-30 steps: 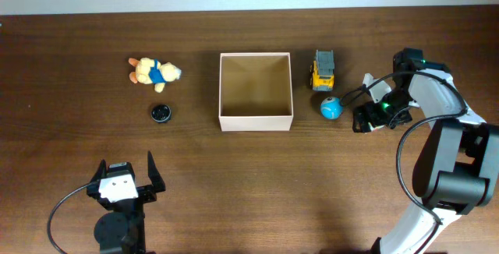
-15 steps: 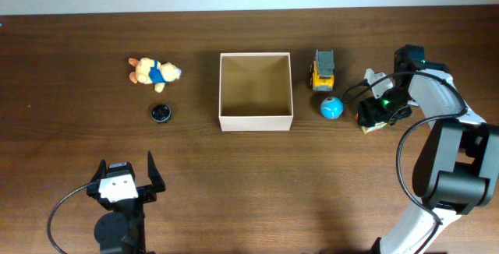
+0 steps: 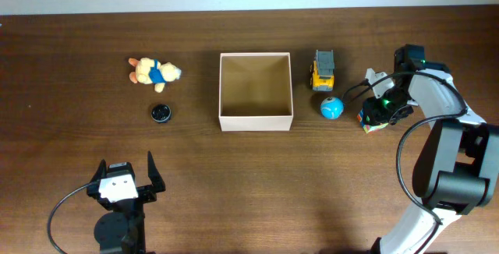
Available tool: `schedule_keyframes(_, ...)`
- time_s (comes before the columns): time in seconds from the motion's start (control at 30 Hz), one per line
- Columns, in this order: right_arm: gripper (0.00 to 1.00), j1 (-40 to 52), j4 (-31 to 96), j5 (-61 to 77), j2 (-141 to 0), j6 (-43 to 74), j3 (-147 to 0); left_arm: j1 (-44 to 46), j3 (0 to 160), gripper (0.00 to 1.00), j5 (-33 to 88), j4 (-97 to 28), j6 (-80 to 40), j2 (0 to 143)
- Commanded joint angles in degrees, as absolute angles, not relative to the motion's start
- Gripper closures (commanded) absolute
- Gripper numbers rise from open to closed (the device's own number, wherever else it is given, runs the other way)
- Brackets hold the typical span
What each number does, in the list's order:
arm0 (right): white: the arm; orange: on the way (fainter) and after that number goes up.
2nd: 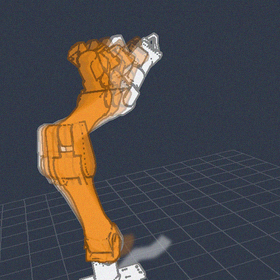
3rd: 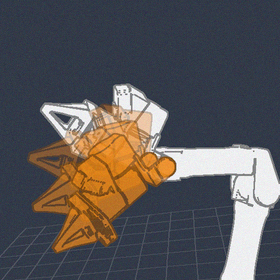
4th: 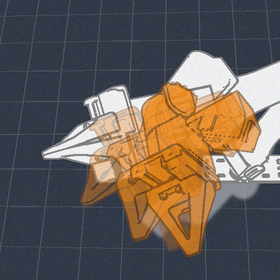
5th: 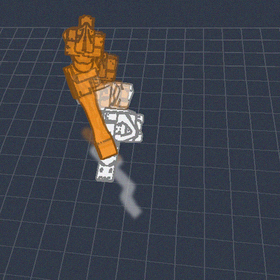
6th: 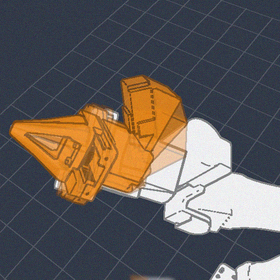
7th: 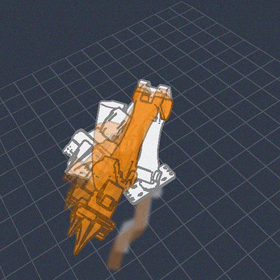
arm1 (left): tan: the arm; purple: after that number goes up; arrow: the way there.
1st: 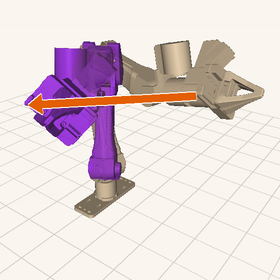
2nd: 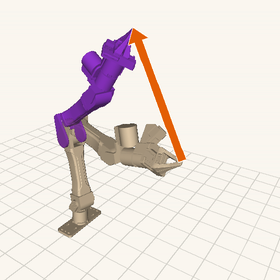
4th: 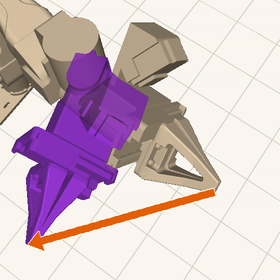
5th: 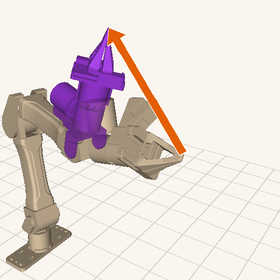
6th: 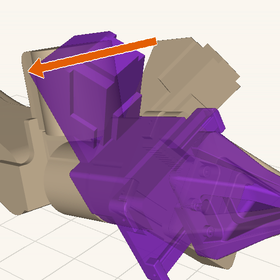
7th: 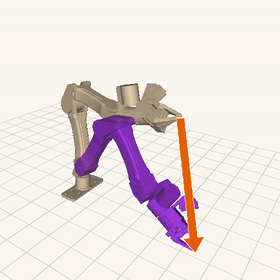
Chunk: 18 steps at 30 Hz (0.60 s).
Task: Pack container
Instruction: 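Close the right gripper on the Rubik's cube, then lift the cube and carry it left over the pink box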
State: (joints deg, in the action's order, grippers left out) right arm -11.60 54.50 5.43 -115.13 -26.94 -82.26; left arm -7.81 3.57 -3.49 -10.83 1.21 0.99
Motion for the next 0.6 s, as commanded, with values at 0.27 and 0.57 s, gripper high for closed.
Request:
schedule_keyframes(0.27, 0.61, -11.7, 54.5, 4.5, -115.6, -21.7, -83.4, -7.6, 3.2, 0.01, -4.1, -10.5, 0.9, 1.1)
schedule_keyframes(0.57, 0.62, -11.6, 60.3, 4.5, -115.5, -18.9, -93.1, -7.6, 3.2, 0.01, -4.1, -10.5, 0.9, 1.1)
